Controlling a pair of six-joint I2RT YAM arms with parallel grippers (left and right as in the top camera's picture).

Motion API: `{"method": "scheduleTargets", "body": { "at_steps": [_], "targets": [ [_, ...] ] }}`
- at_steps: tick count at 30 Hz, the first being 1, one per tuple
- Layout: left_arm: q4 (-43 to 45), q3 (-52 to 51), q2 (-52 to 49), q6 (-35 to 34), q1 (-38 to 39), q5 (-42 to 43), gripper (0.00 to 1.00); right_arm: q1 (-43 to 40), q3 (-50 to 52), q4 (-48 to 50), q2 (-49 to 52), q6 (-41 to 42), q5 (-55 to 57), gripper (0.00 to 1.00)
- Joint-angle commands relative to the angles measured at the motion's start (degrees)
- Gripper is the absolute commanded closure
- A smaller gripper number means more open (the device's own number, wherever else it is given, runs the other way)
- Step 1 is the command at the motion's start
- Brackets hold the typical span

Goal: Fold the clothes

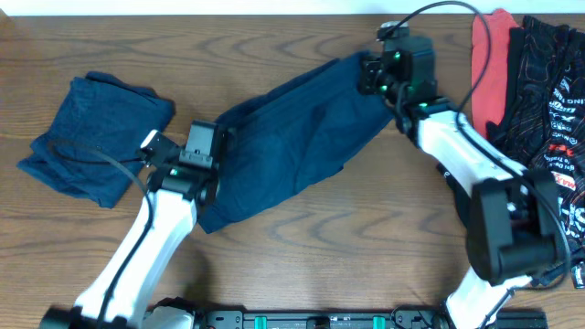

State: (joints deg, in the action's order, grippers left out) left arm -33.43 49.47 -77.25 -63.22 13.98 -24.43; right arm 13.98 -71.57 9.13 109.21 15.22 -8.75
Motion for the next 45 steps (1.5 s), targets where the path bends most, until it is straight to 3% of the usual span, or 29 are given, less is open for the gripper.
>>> {"method": "scheduleTargets", "body": {
  "at_steps": [1, 2, 4, 5, 6, 7, 8, 9, 10, 11, 14, 20, 26, 34, 42, 44, 45],
  "targets": [
    [1.4, -0.3, -3.8, -0.5, -2.6, -6.1, 0.93, 0.4, -1.9, 4.5, 3.2, -1.2, 5.9, 0.98],
    [2.6, -0.3, -5.0, -0.5, -2.9, -6.1, 0.93, 0.8, -1.9, 6.5, 4.2, -1.2, 5.9, 0.98],
    [4.5, -0.3, -6.6, -0.5, -3.4, -6.1, 0.83, 1.6, -1.9, 11.1, 6.3, -1.2, 5.9, 0.93],
    [5.8, -0.3, -7.4, -0.5, -3.5, -6.1, 0.70, 2.2, -1.9, 13.7, 7.4, -1.2, 5.9, 0.80],
    [6.9, -0.3, -7.9, -0.4, -3.6, -6.1, 0.61, 2.6, -1.9, 15.6, 8.2, -1.2, 5.9, 0.59],
    [8.3, -0.3, -8.2, 0.8, -3.7, -6.1, 0.44, 3.2, -1.9, 17.7, 9.1, -1.2, 5.9, 0.41],
    [8.9, -0.3, -8.2, 1.6, -3.8, -6.1, 0.41, 3.3, -1.9, 18.0, 9.2, -1.2, 6.0, 0.38],
    [10.3, -0.3, -8.1, 3.5, -4.0, -6.1, 0.39, 3.5, -1.9, 18.3, 9.2, -1.3, 6.0, 0.26],
    [12.0, -0.1, -7.8, 6.2, -4.3, -6.1, 0.38, 3.5, -1.9, 18.4, 9.1, -2.1, 6.0, 0.06],
    [13.3, 0.2, -7.4, 8.6, -4.6, -6.1, 0.38, 3.2, -1.9, 18.2, 8.4, -2.9, 6.0, 0.01],
    [14.5, 1.7, -5.2, 13.0, -5.5, -5.0, 0.43, 1.9, -1.9, 14.2, 5.6, -3.3, 5.9, 0.01],
    [12.9, 2.6, -1.2, 20.3, -5.7, 4.5, 0.45, -1.5, -1.9, -9.2, -3.0, -3.1, 5.9, 0.01],
    [7.9, 1.8, -3.4, 20.6, -5.7, 13.8, 0.46, -3.5, -1.0, -24.5, -3.5, -3.0, 4.6, 0.05],
    [6.1, 1.6, -11.6, 20.6, -5.7, 18.1, 0.46, -3.4, 1.0, -26.6, 1.9, -2.3, 2.2, 0.11],
    [5.2, 1.6, -15.1, 20.6, -5.6, 19.4, 0.46, -3.3, 1.0, -20.6, 9.4, -0.5, 0.8, 0.15],
    [4.9, 1.6, -15.1, 20.6, -5.6, 19.4, 0.46, -3.2, 1.0, -19.3, 10.7, -0.5, 0.8, 0.24],
    [4.7, 1.6, -15.1, 20.6, -5.6, 19.4, 0.46, -3.2, 1.0, -19.2, 10.8, -0.5, 0.8, 0.34]
  ]
}}
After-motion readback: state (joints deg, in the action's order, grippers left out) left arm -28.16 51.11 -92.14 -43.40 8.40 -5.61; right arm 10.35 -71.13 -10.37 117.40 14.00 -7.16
